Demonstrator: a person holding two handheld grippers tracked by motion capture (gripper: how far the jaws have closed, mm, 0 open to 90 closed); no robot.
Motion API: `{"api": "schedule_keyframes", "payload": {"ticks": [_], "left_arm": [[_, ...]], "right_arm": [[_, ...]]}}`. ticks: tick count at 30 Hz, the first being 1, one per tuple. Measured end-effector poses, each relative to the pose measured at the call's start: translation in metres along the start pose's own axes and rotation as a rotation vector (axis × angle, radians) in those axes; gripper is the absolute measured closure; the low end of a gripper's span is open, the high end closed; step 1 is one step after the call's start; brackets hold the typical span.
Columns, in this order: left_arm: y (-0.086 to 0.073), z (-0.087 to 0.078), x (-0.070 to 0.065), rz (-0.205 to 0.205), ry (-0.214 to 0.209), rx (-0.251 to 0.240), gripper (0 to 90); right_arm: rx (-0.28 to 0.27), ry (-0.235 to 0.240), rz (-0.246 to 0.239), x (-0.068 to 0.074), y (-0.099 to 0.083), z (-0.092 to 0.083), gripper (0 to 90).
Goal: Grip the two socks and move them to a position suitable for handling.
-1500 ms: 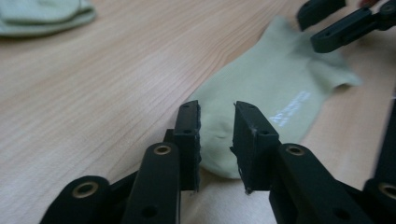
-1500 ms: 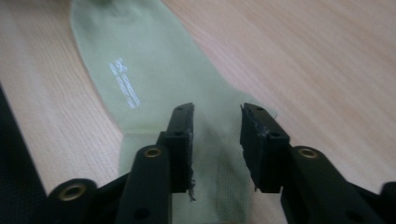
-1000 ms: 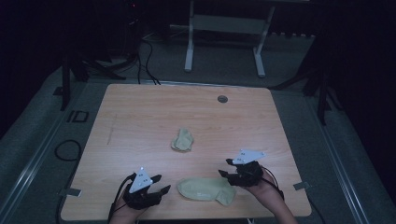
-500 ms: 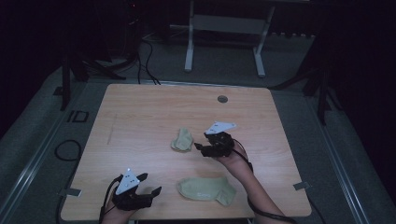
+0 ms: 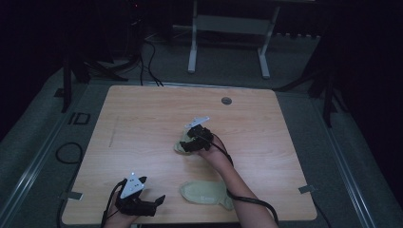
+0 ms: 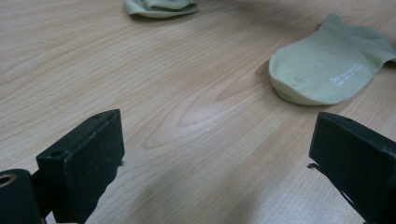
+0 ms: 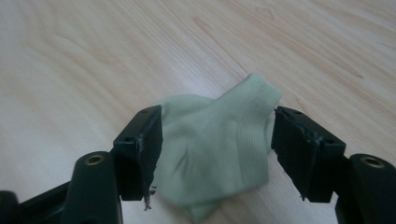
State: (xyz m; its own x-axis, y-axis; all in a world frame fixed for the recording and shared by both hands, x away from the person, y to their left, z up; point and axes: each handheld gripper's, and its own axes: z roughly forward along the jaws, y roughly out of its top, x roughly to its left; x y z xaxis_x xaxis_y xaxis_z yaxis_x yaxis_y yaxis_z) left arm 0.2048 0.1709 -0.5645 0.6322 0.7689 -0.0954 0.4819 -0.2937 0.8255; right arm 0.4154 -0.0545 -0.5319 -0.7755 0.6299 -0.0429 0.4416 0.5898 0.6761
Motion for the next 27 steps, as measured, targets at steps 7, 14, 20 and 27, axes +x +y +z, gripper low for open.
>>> {"api": "schedule_keyframes", "payload": {"ticks": [7, 14, 20, 27], "left_arm": [[-0.002, -0.001, 0.004, -0.018, -0.005, 0.000, 3.6], [-0.001, -0.003, 0.005, -0.036, -0.006, -0.018, 3.6], [0.000, -0.002, 0.002, -0.013, 0.008, -0.013, 3.6], [0.000, -0.001, 0.004, -0.045, 0.008, -0.017, 3.7]], "right_arm": [[0.046, -0.022, 0.017, 0.002, -0.005, 0.025, 33.1], [0.060, 0.040, 0.019, 0.004, -0.012, 0.018, 61.0], [0.074, 0.022, -0.030, 0.014, -0.014, 0.010, 75.5], [0.012, 0.000, -0.040, 0.017, -0.021, -0.036, 76.1]]}}
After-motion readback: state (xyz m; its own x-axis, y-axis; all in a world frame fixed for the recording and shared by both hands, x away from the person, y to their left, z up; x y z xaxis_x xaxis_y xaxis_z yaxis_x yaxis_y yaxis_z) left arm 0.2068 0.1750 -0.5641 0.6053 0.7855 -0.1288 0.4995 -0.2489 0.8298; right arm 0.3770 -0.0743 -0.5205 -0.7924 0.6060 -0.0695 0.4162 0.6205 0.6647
